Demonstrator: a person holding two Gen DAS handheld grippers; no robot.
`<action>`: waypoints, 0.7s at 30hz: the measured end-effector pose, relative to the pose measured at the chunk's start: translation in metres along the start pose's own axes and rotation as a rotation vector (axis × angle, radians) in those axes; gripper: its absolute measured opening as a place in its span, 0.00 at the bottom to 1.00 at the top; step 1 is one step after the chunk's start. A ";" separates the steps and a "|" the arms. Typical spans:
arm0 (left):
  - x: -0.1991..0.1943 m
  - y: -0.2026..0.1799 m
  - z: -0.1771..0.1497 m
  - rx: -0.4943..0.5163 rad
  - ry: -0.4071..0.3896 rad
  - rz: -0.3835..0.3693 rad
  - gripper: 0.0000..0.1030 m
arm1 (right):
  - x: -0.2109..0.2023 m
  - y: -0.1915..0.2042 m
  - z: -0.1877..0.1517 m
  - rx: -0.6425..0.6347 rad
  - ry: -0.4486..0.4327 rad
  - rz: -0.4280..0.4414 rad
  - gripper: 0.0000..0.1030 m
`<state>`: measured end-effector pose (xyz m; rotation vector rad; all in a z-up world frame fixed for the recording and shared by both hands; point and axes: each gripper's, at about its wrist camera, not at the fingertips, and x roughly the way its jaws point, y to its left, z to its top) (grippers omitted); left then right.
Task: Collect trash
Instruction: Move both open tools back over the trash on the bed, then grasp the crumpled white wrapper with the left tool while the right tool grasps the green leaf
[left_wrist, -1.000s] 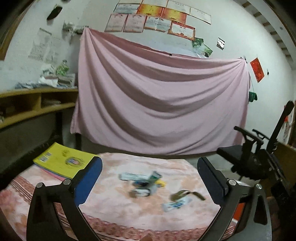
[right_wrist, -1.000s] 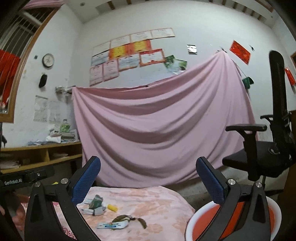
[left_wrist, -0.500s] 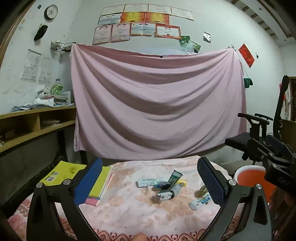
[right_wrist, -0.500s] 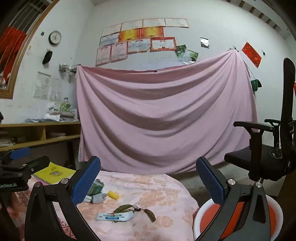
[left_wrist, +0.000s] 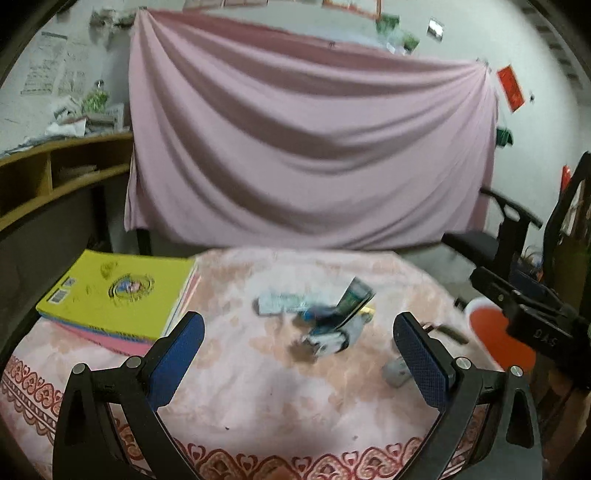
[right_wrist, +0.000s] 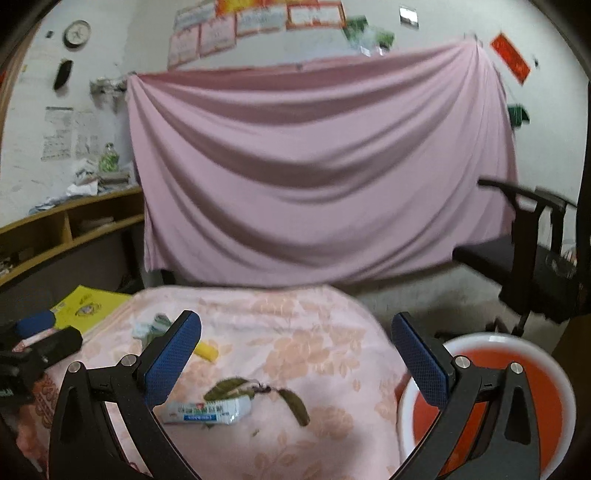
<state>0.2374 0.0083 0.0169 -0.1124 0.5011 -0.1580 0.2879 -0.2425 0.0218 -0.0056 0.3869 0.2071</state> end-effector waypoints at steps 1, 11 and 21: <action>0.004 0.001 0.000 -0.003 0.016 -0.012 0.97 | 0.004 -0.001 -0.001 0.008 0.025 0.007 1.00; 0.055 0.012 -0.003 -0.058 0.203 -0.112 0.63 | 0.055 0.001 -0.017 0.054 0.328 0.086 0.75; 0.076 0.010 -0.009 -0.078 0.322 -0.229 0.22 | 0.060 -0.001 -0.022 0.087 0.394 0.150 0.46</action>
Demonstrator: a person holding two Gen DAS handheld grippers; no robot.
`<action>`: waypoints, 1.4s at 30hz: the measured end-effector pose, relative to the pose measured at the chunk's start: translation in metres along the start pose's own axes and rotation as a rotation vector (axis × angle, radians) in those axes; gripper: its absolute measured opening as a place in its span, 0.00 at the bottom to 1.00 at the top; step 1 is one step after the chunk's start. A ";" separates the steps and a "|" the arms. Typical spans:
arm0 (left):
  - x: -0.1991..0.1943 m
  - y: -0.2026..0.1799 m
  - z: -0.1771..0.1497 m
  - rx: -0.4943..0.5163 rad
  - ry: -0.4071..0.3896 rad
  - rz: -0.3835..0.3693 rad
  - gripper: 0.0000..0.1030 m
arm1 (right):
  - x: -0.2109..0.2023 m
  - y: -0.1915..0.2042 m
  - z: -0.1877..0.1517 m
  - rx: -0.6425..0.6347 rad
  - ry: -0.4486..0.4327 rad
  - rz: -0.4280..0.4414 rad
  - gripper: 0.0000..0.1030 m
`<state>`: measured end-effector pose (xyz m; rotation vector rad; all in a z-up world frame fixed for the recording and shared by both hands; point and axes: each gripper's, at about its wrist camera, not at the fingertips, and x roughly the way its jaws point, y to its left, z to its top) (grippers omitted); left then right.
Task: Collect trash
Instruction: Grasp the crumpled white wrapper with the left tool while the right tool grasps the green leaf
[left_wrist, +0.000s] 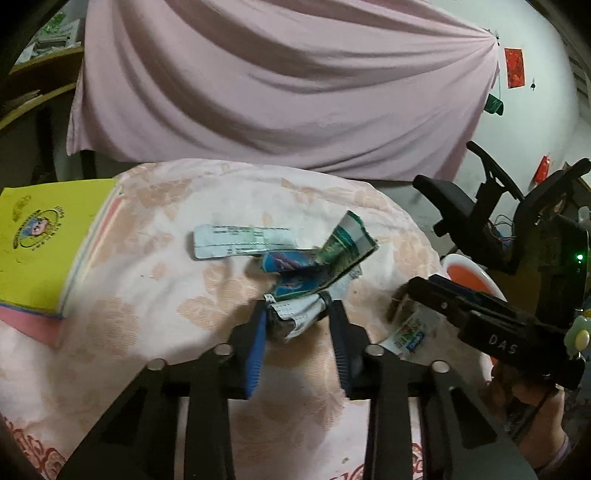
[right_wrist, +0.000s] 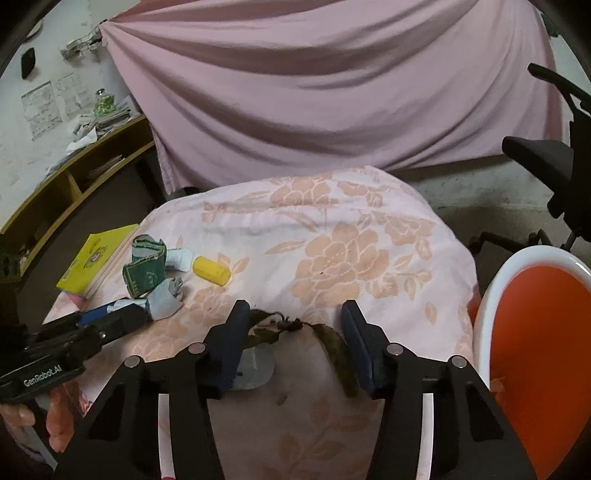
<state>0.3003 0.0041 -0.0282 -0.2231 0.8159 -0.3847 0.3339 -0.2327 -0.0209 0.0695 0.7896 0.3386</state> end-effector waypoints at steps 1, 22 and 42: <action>-0.002 -0.001 0.000 -0.001 0.003 -0.004 0.17 | 0.000 0.000 0.000 -0.001 0.002 0.003 0.42; -0.044 -0.049 -0.016 0.039 -0.108 0.034 0.03 | -0.027 0.000 -0.008 0.021 -0.088 0.066 0.05; -0.055 -0.072 -0.037 0.019 -0.122 0.125 0.03 | -0.056 -0.001 -0.022 0.018 -0.151 0.087 0.06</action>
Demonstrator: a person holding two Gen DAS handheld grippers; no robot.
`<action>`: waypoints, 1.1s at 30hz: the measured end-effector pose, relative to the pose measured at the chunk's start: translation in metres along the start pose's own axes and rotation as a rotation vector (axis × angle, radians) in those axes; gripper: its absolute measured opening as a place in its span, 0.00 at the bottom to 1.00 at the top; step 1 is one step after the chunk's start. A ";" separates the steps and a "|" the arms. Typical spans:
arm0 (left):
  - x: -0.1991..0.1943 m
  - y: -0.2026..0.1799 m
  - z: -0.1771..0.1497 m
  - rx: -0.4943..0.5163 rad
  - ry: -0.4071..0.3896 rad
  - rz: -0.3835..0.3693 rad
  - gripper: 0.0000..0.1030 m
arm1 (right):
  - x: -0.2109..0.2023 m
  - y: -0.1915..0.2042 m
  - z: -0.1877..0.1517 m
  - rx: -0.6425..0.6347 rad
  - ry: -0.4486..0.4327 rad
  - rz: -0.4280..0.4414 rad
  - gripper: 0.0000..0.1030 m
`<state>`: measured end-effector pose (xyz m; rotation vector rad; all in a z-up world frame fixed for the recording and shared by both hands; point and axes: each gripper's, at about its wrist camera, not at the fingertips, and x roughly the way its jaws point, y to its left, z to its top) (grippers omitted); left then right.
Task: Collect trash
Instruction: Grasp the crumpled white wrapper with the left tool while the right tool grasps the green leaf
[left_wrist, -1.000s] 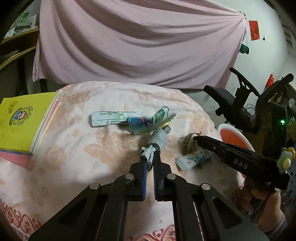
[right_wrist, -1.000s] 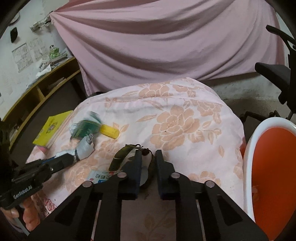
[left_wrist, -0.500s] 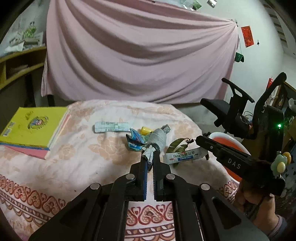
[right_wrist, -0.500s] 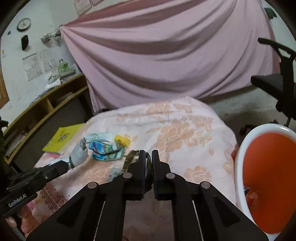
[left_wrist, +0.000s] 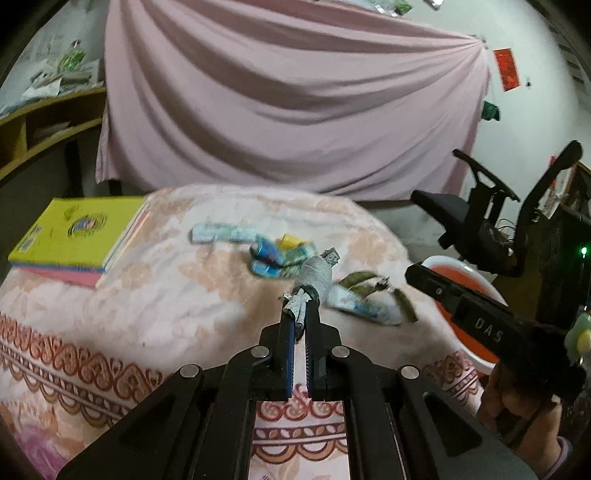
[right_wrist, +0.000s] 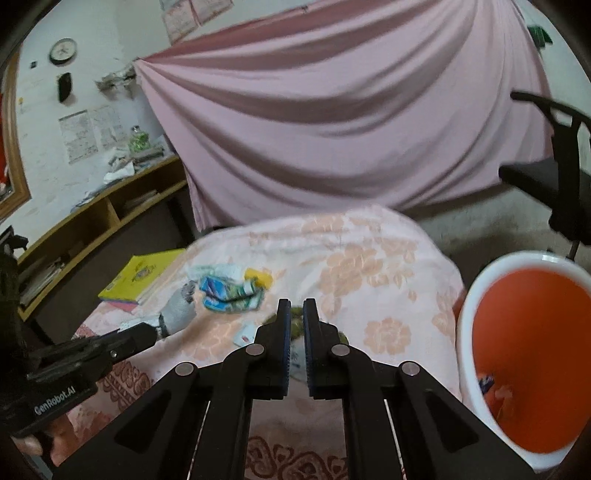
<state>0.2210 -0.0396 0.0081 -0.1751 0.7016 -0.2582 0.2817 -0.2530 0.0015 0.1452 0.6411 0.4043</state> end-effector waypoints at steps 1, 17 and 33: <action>0.002 0.002 -0.001 -0.011 0.010 0.011 0.03 | 0.001 -0.001 -0.001 0.007 0.013 0.000 0.06; 0.020 0.028 -0.006 -0.123 0.068 0.020 0.03 | 0.052 -0.003 0.005 0.012 0.186 -0.037 0.31; -0.010 0.006 0.003 -0.044 -0.064 0.027 0.03 | 0.005 -0.001 0.005 -0.005 -0.028 -0.037 0.05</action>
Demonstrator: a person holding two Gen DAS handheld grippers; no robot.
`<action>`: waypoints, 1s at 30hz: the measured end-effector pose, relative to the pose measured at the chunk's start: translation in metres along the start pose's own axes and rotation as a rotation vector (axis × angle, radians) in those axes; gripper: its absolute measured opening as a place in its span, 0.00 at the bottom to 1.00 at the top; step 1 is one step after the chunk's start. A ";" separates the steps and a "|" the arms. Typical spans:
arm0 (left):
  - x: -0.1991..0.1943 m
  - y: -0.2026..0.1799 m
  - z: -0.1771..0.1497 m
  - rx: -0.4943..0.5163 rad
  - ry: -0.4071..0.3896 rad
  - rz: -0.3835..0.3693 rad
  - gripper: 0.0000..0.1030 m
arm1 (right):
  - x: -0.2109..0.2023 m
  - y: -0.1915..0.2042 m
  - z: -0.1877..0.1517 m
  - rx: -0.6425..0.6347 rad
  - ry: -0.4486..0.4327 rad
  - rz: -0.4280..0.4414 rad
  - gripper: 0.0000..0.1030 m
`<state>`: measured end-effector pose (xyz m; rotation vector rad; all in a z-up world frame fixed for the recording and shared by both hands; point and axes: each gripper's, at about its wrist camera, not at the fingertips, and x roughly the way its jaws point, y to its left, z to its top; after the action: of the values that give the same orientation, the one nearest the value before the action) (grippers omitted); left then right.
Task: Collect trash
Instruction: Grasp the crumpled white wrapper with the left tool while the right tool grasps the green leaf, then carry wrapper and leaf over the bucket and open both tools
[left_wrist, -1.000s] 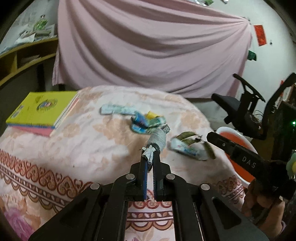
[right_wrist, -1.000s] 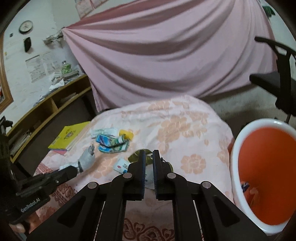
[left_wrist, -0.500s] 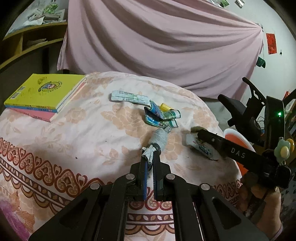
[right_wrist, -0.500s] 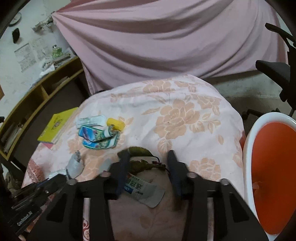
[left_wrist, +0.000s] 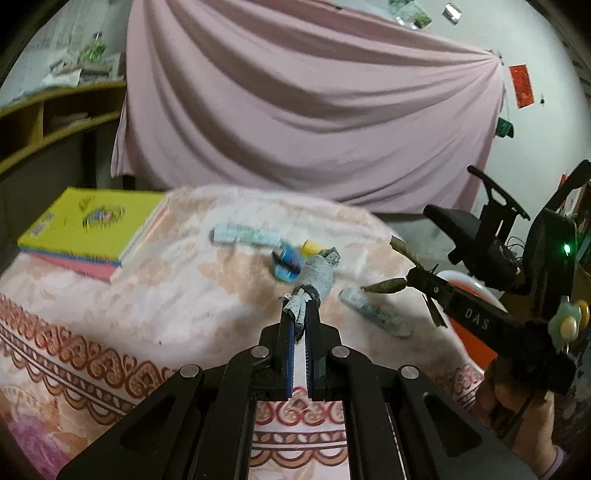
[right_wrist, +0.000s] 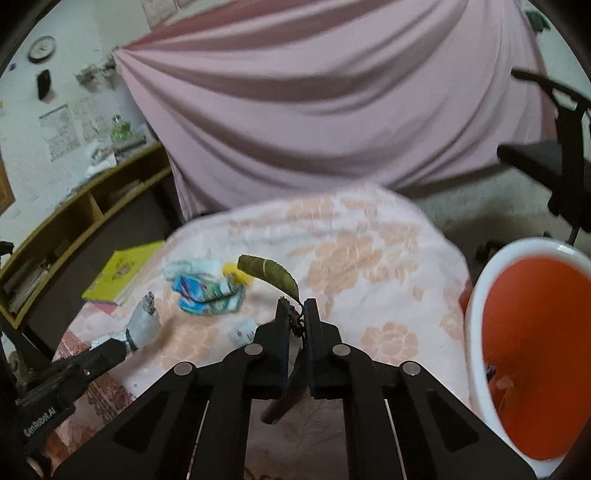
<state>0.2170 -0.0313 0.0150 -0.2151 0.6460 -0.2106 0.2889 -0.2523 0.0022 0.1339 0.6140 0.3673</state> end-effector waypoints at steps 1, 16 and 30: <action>-0.004 -0.004 0.003 0.010 -0.020 0.000 0.03 | -0.007 0.001 0.000 -0.004 -0.036 0.005 0.05; -0.064 -0.096 0.031 0.192 -0.366 -0.141 0.03 | -0.129 -0.017 0.010 -0.049 -0.592 -0.070 0.06; -0.029 -0.189 0.023 0.342 -0.279 -0.288 0.03 | -0.166 -0.078 0.001 0.018 -0.671 -0.238 0.06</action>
<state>0.1848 -0.2014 0.0994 -0.0051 0.2922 -0.5528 0.1872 -0.3870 0.0746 0.1877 -0.0326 0.0710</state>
